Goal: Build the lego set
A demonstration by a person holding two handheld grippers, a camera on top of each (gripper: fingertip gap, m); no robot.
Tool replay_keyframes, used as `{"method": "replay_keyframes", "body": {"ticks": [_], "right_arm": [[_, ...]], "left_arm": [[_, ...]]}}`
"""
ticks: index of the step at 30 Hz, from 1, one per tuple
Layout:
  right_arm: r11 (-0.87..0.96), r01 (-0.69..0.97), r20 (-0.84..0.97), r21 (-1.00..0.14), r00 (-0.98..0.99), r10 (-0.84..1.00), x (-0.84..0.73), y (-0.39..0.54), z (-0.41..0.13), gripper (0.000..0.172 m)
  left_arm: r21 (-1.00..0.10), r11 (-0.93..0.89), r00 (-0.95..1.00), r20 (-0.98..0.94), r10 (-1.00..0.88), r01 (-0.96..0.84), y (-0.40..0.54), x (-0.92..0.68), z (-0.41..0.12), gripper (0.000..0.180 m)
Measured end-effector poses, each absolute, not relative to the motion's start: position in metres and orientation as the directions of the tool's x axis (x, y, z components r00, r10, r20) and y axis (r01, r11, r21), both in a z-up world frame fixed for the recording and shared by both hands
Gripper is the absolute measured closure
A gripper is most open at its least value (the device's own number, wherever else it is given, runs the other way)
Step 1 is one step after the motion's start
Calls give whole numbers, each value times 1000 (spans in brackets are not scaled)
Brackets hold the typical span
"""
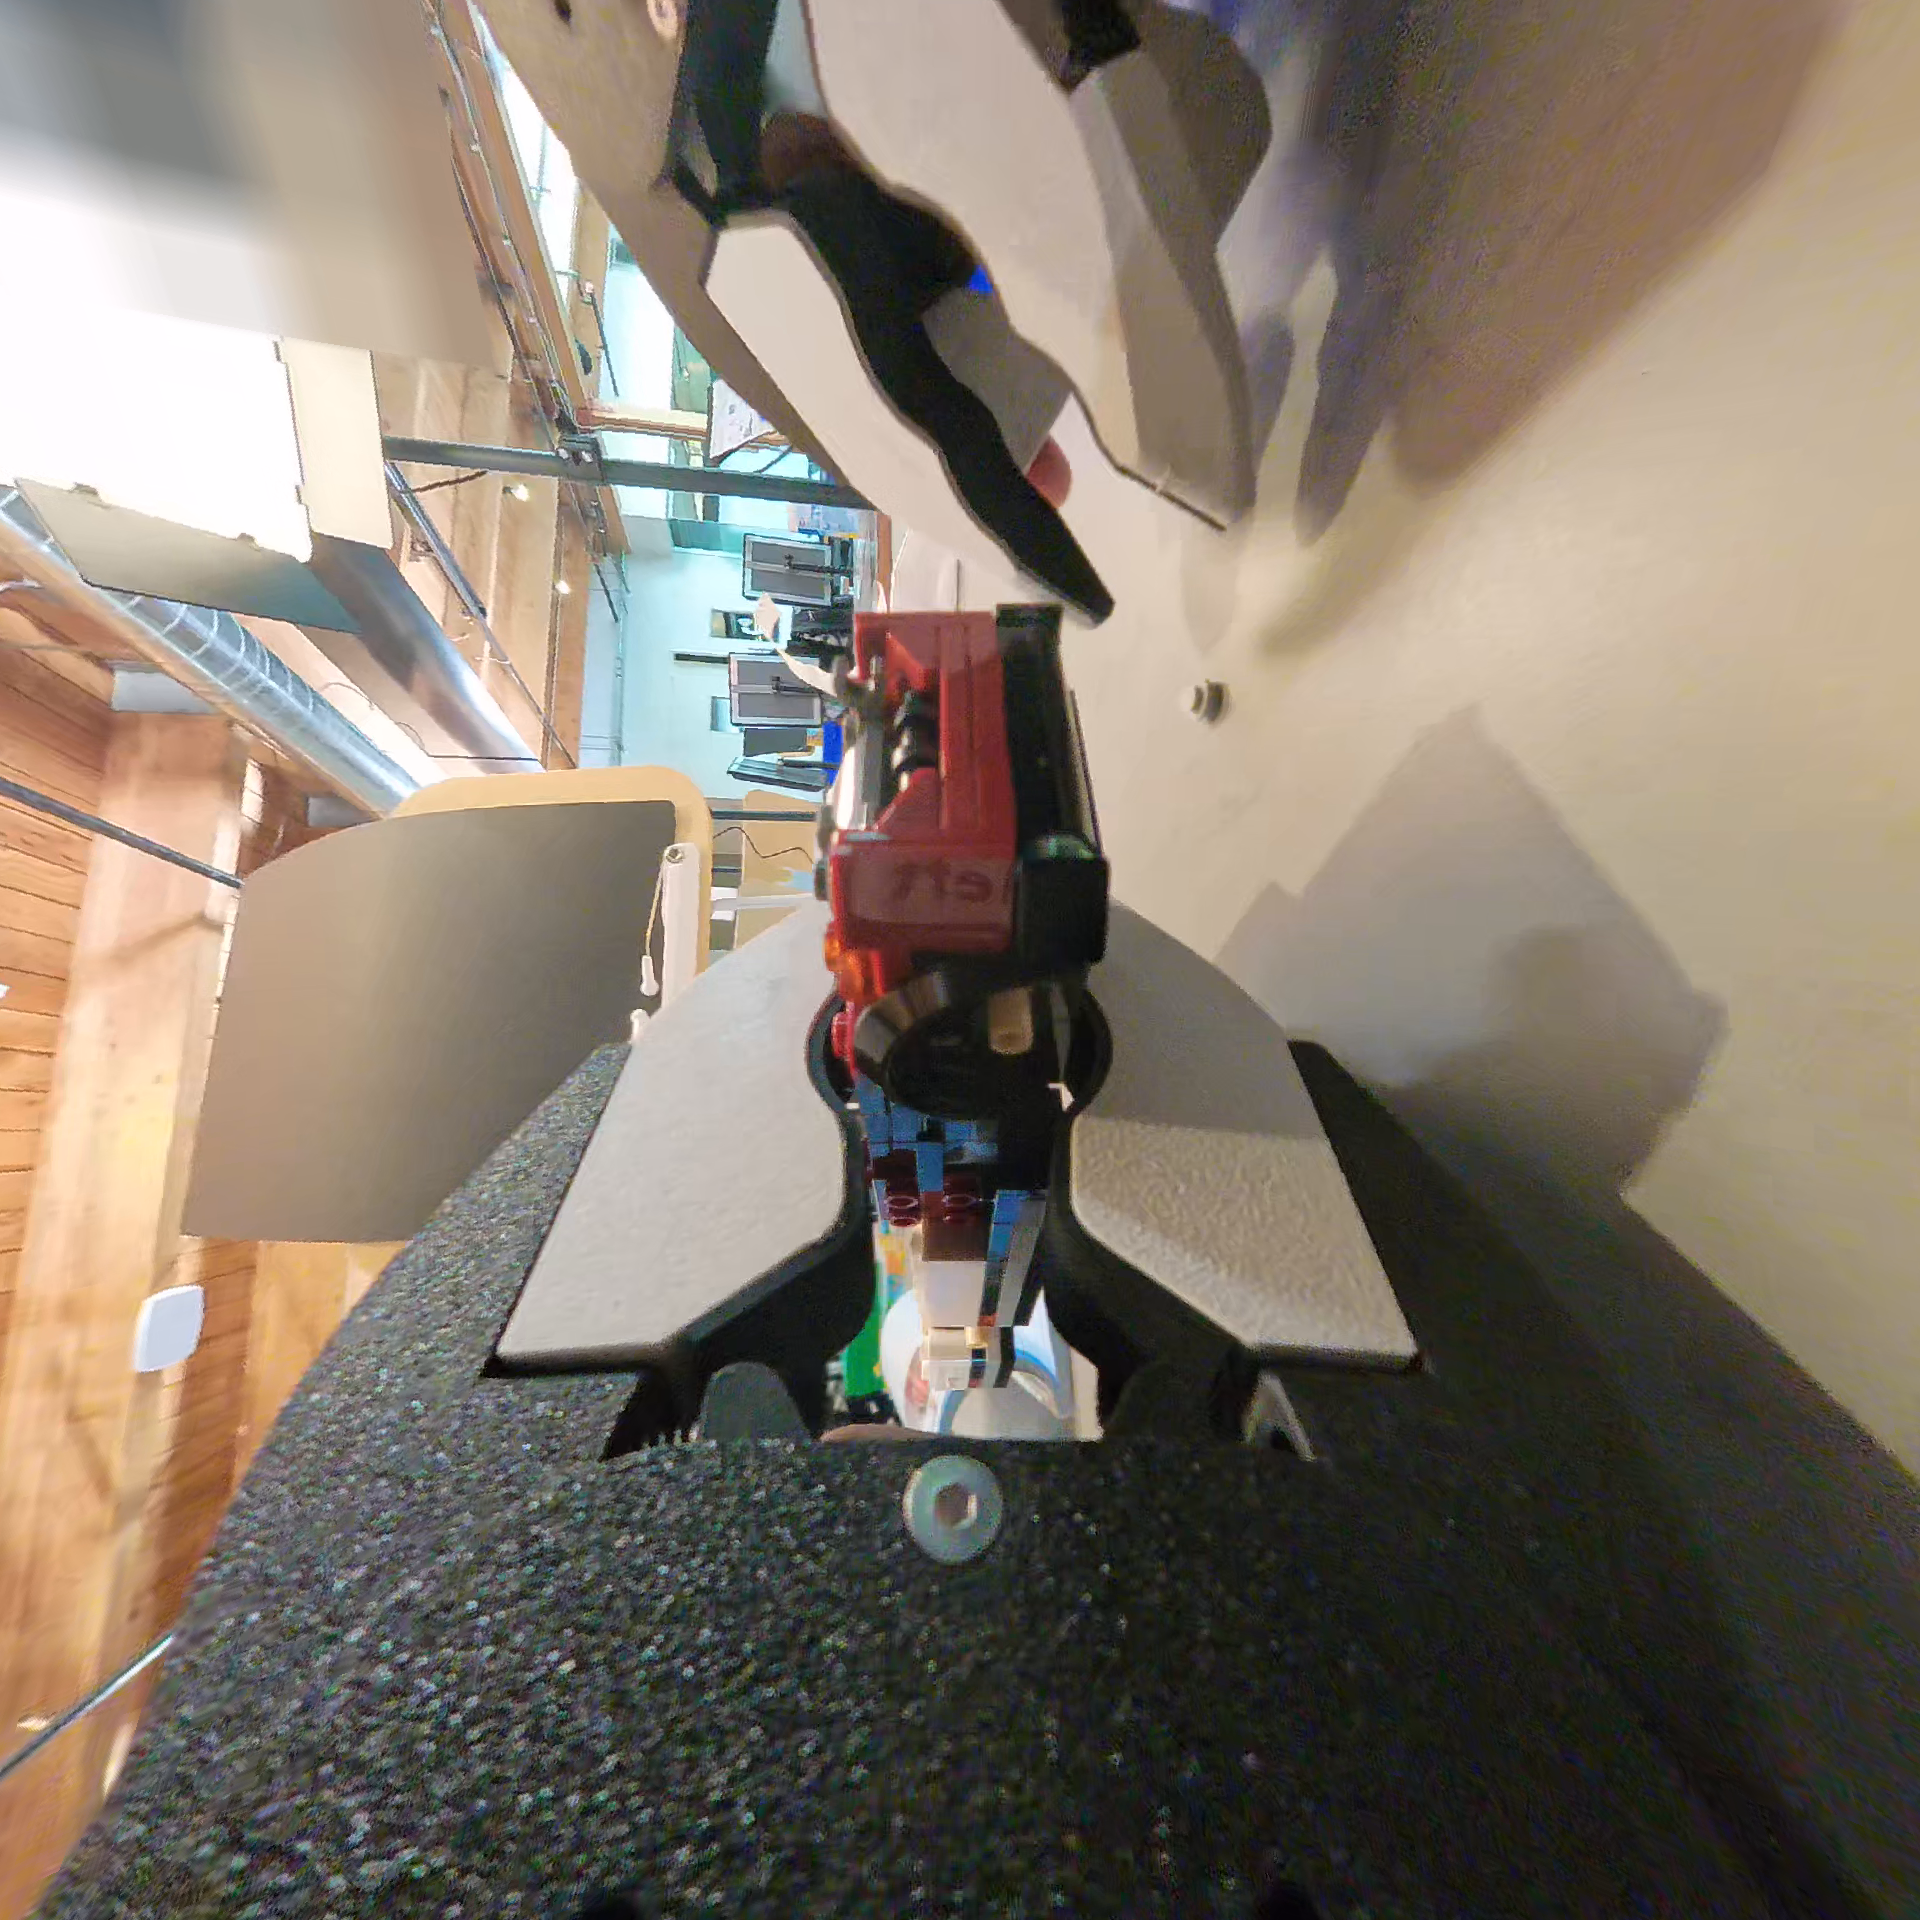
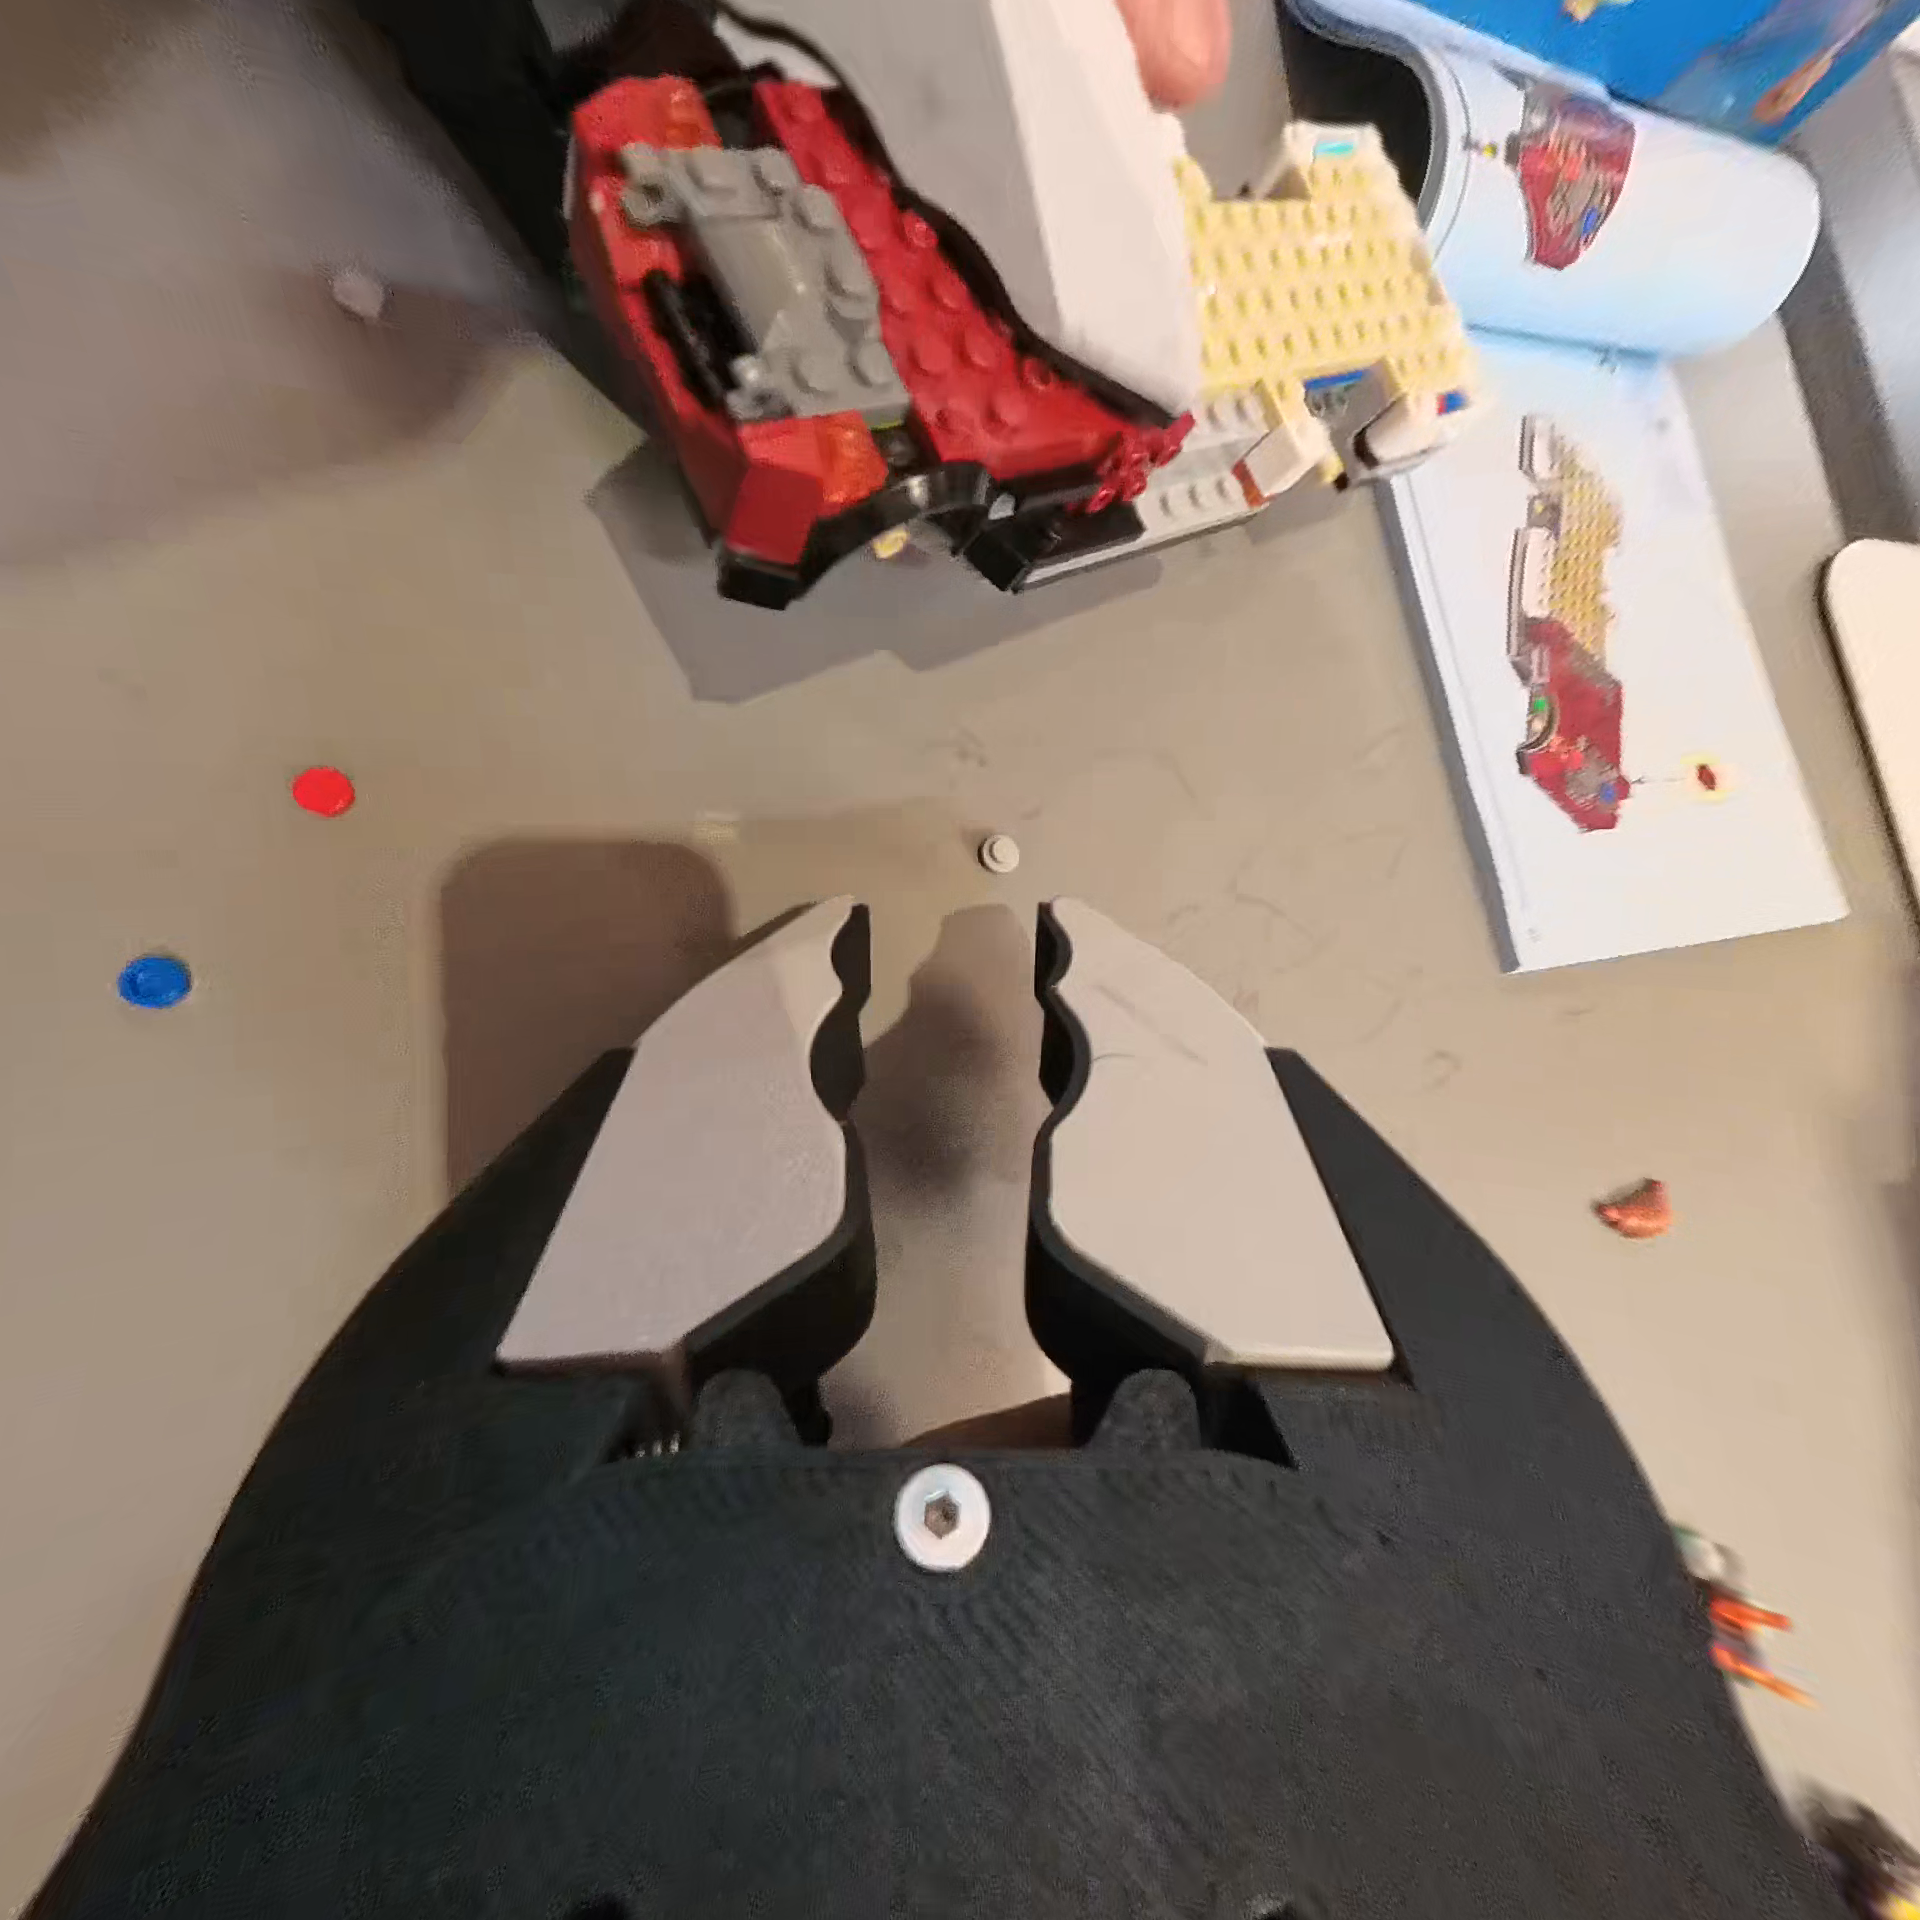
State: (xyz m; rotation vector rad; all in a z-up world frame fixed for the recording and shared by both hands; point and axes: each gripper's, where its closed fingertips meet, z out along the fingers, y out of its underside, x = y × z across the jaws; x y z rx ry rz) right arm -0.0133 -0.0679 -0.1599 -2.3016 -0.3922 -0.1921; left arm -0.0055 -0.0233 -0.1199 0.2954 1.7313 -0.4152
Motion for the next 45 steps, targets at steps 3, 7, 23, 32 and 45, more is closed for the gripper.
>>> {"method": "replay_keyframes", "body": {"ticks": [3,7,23,32,45], "right_arm": [[-672,239,188,-701,971,149,-4,-63,-162,150],[-691,140,90,-709,990,107,1,-57,-164,158],[-714,138,66,-686,990,128,-1,-52,-171,158],[-723,127,61,-679,991,117,2,-51,-173,164],[-474,58,-91,-879,954,285,-54,-42,-85,164]], "left_arm": [[-83,901,-187,-982,-3,427,-26,-6,-121,145],[-75,898,-183,-983,6,433,-28,-6,-121,145],[-78,898,-178,-984,0,433,-32,-8,-119,145],[-64,898,-172,-985,13,436,-33,-7,-120,145],[-25,899,-116,-993,29,437,-35,-7,-111,145]]}}
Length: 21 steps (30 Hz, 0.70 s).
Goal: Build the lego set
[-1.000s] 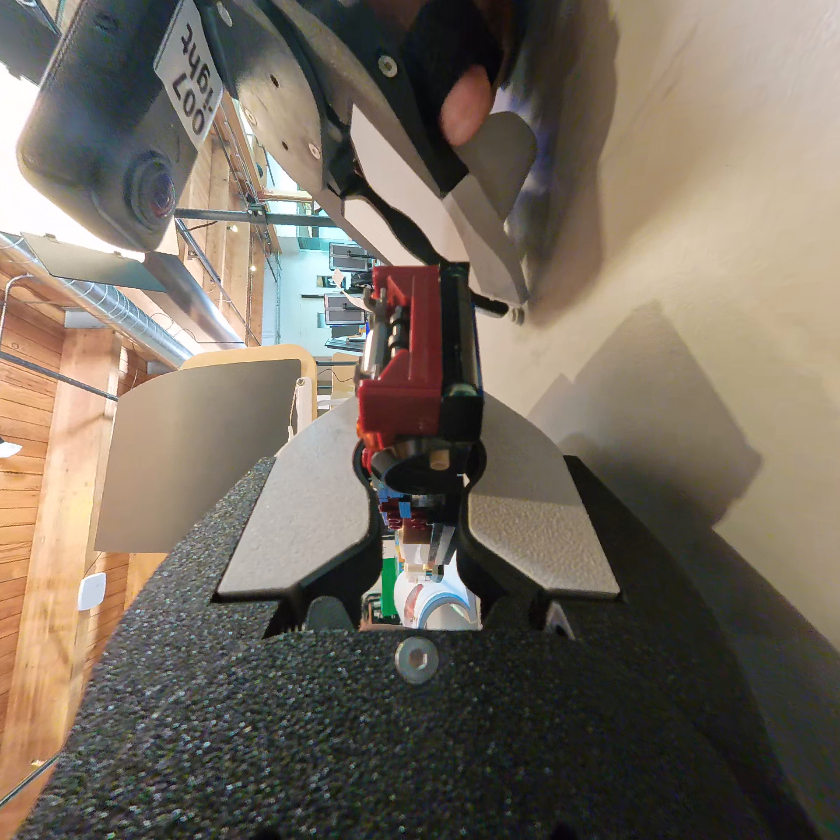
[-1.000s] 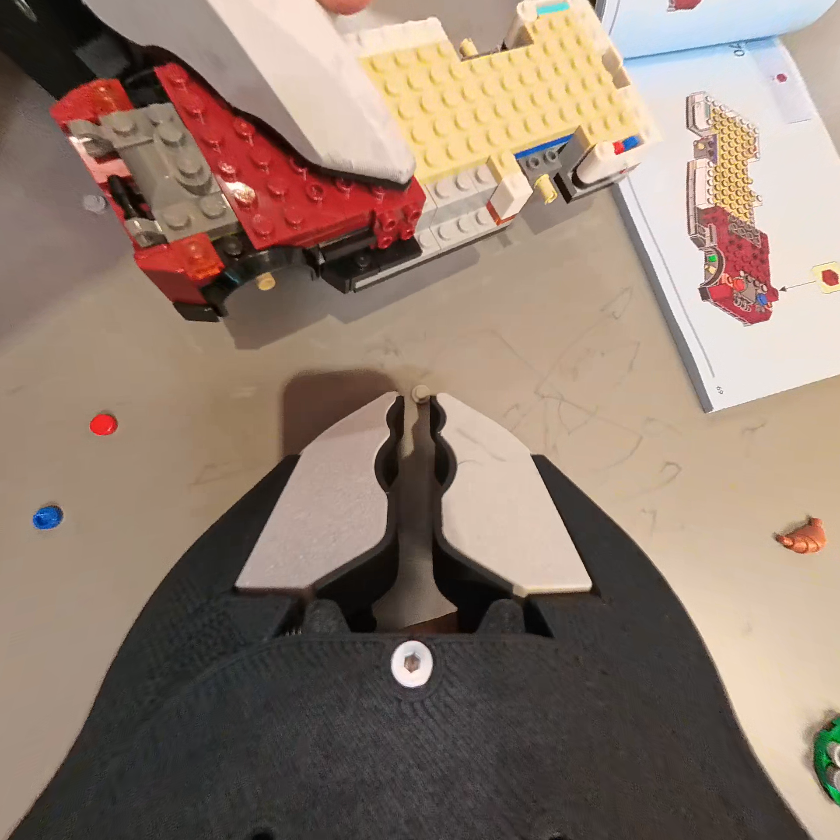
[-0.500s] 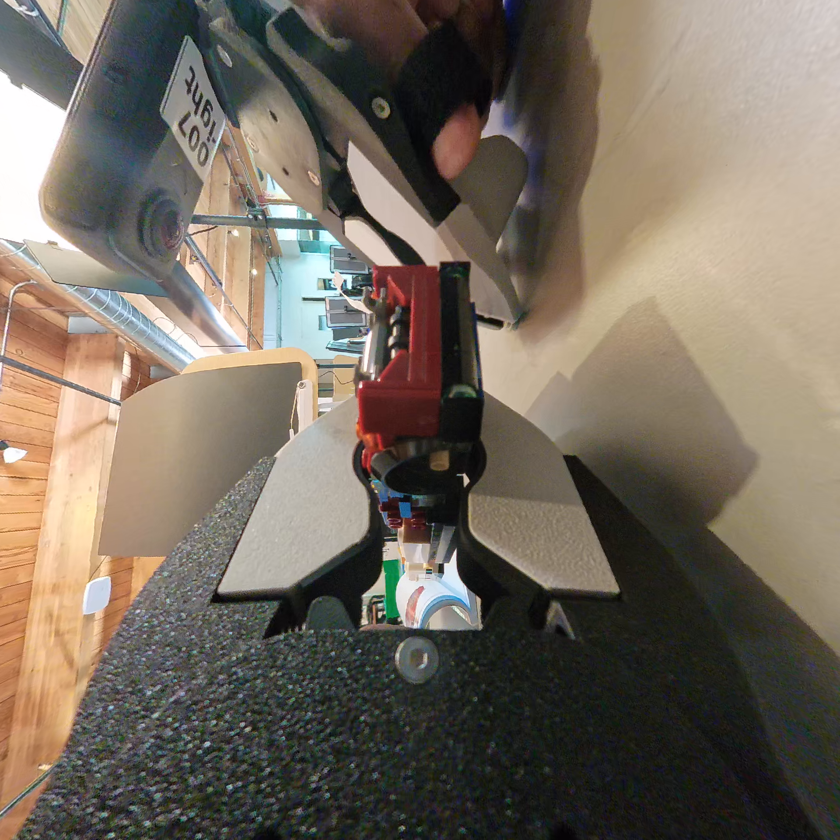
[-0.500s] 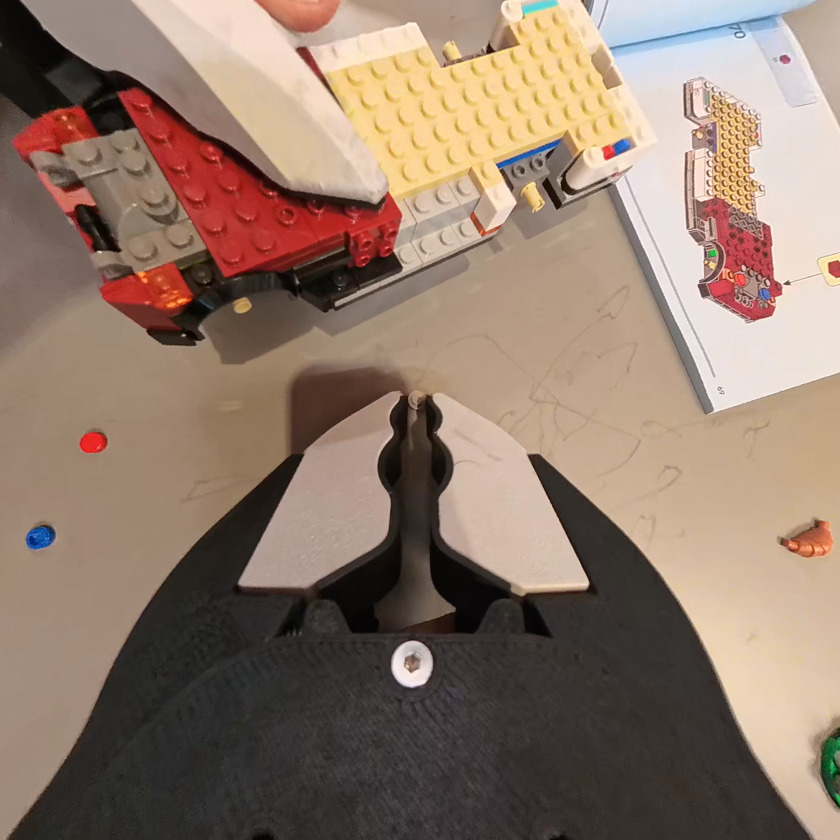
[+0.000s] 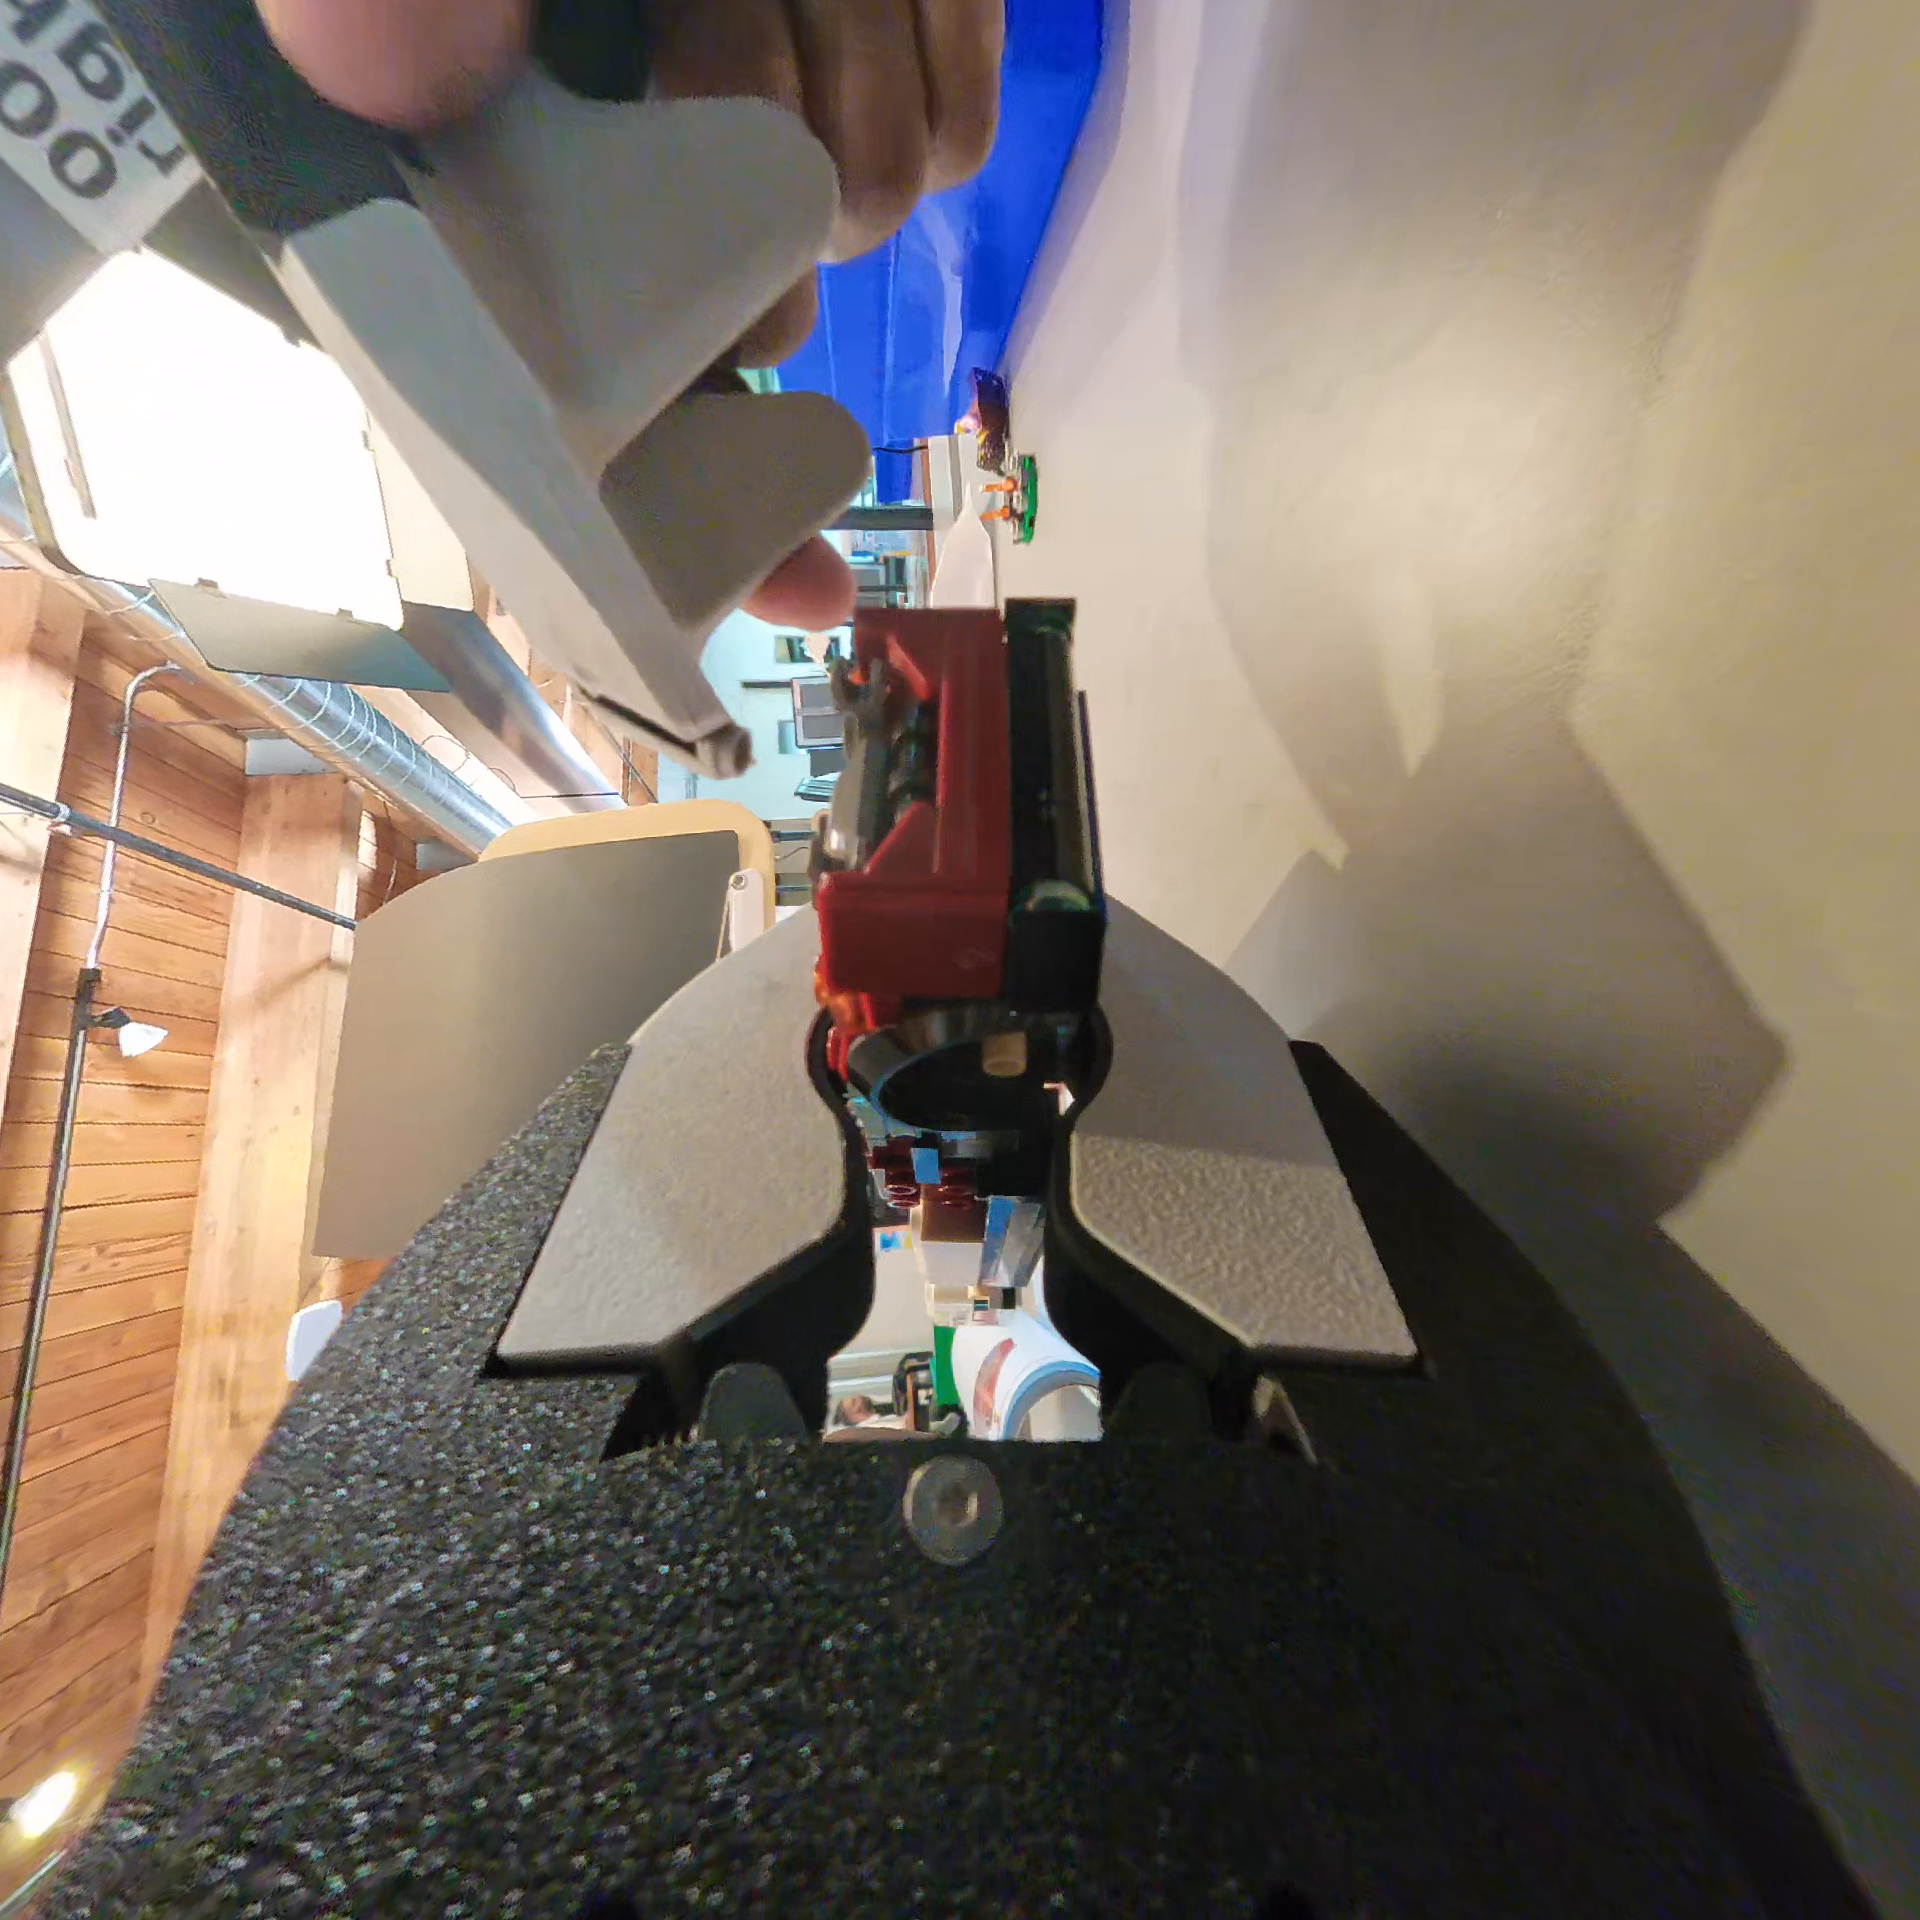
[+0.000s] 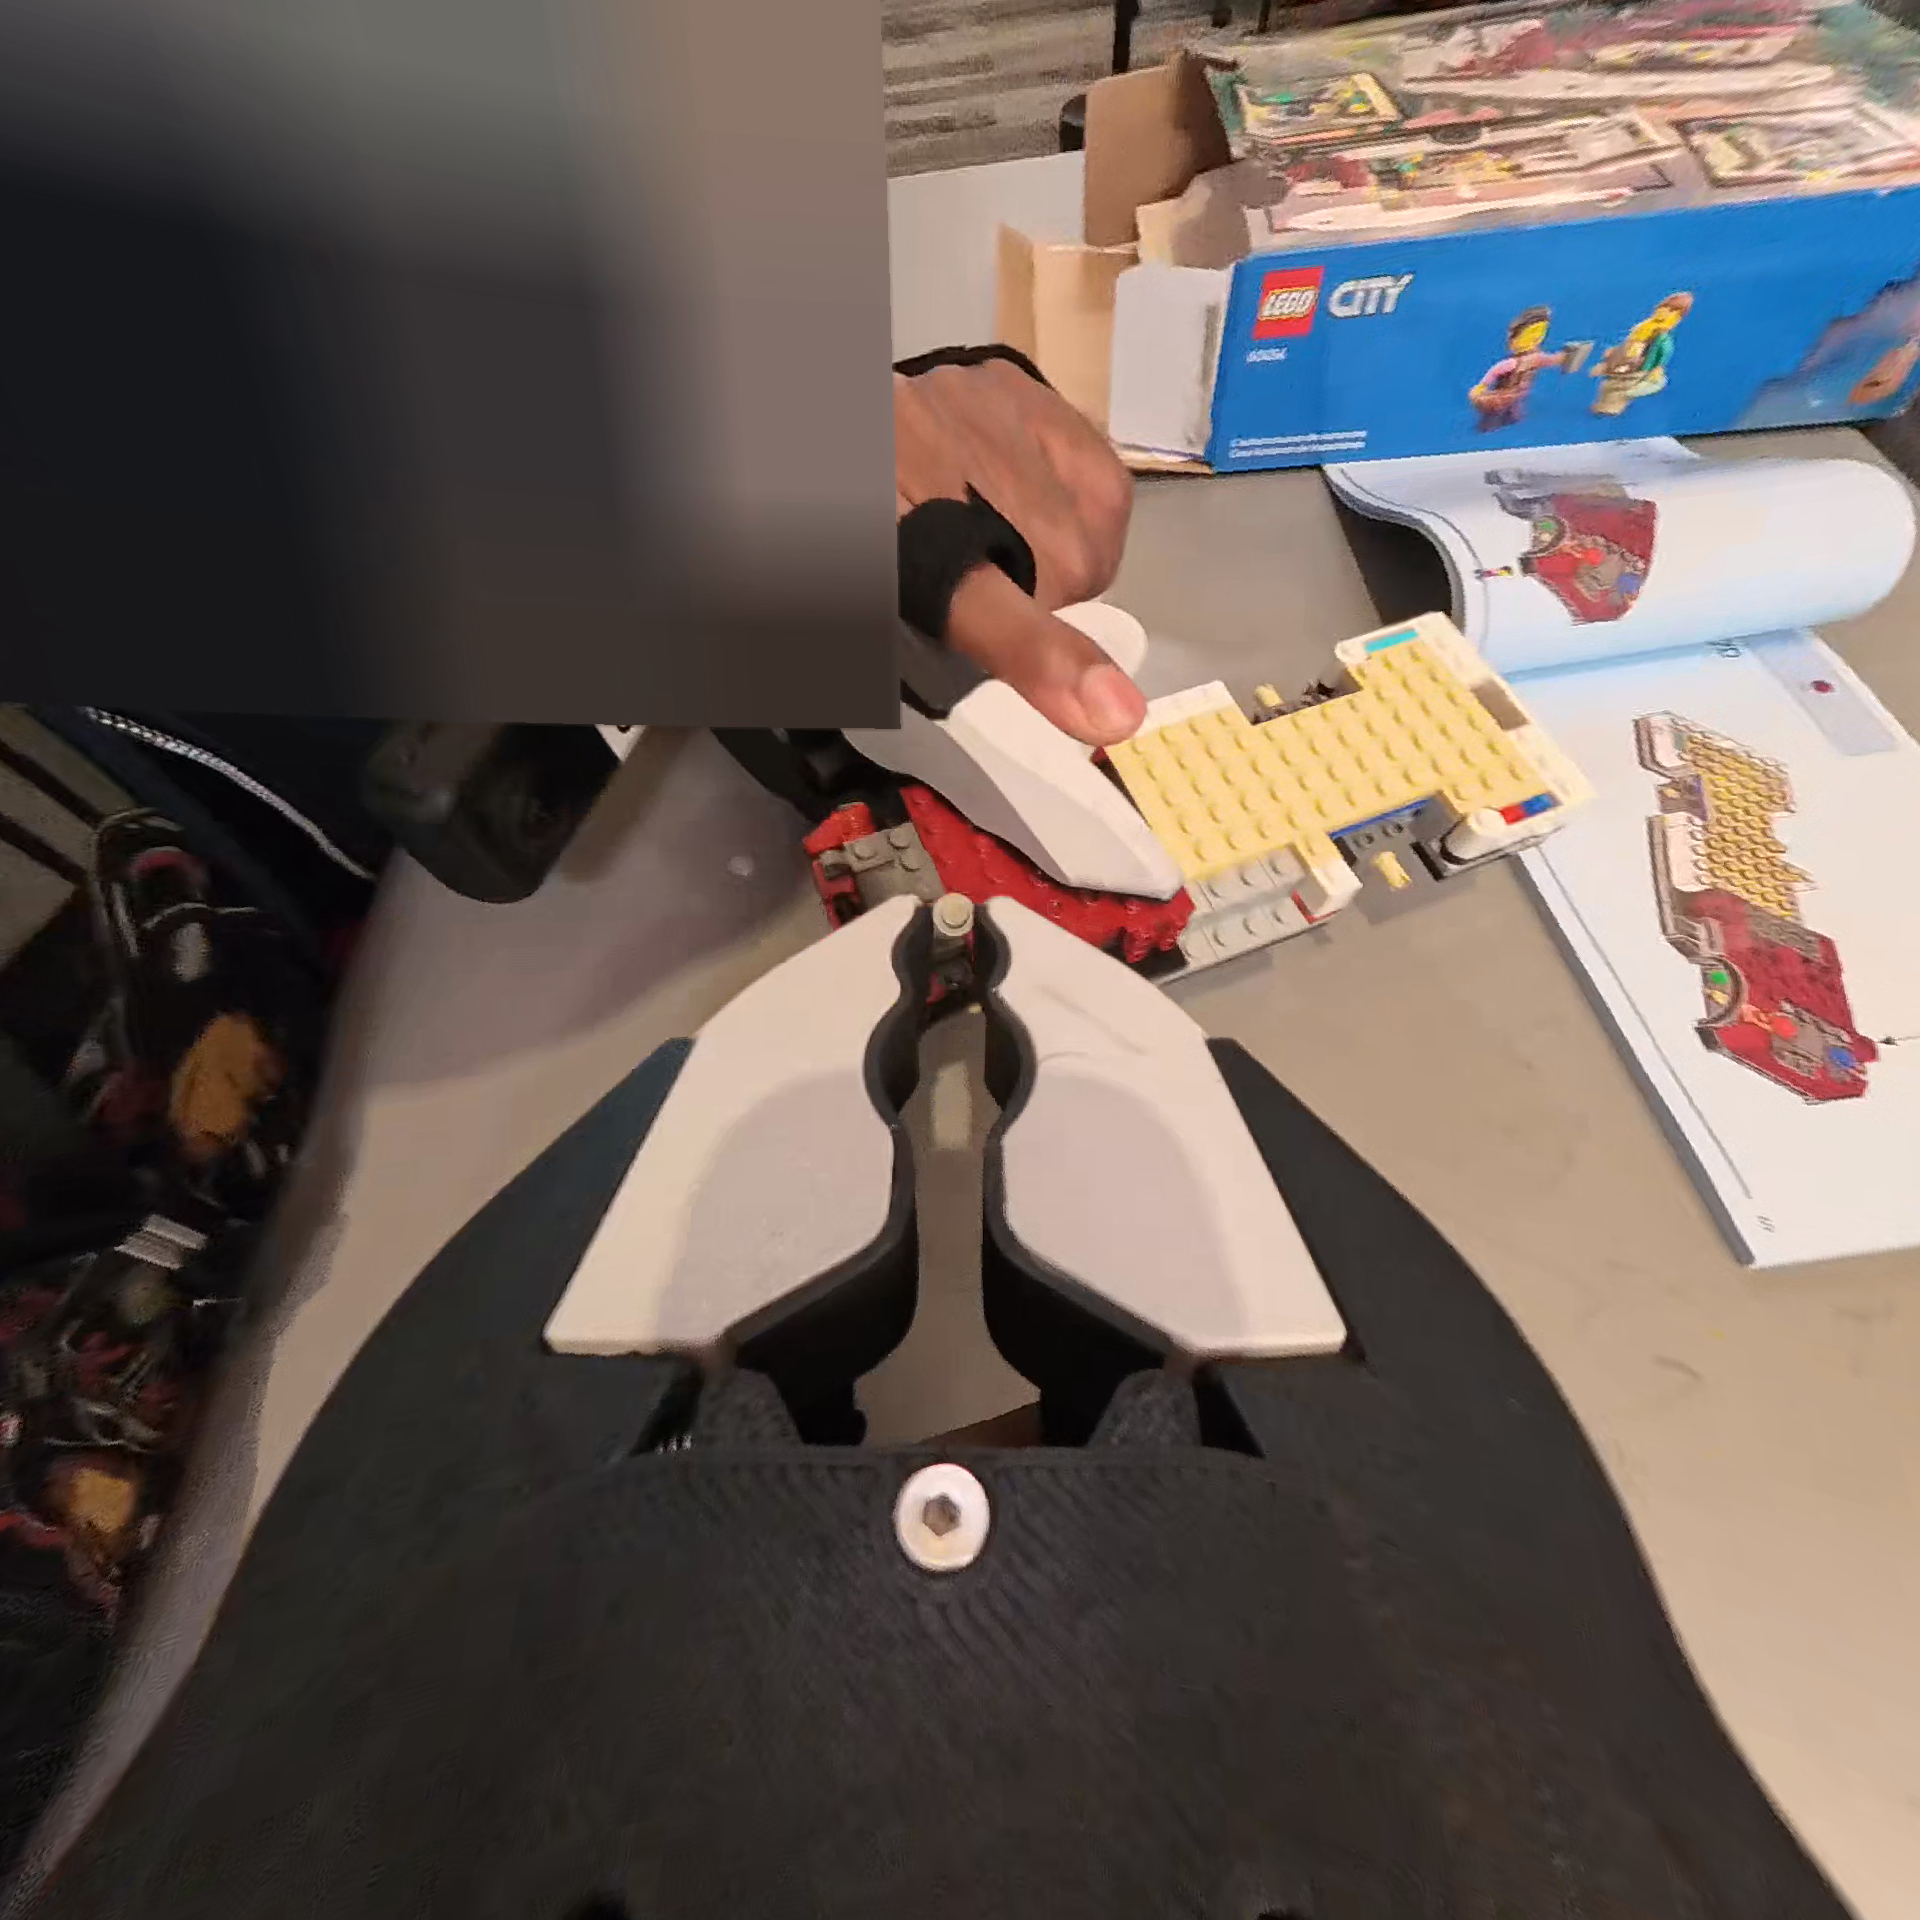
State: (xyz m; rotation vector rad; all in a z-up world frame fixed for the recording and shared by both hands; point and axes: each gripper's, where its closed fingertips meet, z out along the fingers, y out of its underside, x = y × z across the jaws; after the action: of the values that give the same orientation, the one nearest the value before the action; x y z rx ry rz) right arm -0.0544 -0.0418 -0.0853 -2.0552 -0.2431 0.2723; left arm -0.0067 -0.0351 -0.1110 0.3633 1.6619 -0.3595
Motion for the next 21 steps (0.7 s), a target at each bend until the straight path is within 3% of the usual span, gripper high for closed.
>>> {"method": "replay_keyframes", "body": {"ticks": [21], "right_arm": [[-506,65,-120,-860,938,324,-66,-38,-97,162]], "left_arm": [[-15,886,-93,-995,32,464,-35,-25,-109,145]]}}
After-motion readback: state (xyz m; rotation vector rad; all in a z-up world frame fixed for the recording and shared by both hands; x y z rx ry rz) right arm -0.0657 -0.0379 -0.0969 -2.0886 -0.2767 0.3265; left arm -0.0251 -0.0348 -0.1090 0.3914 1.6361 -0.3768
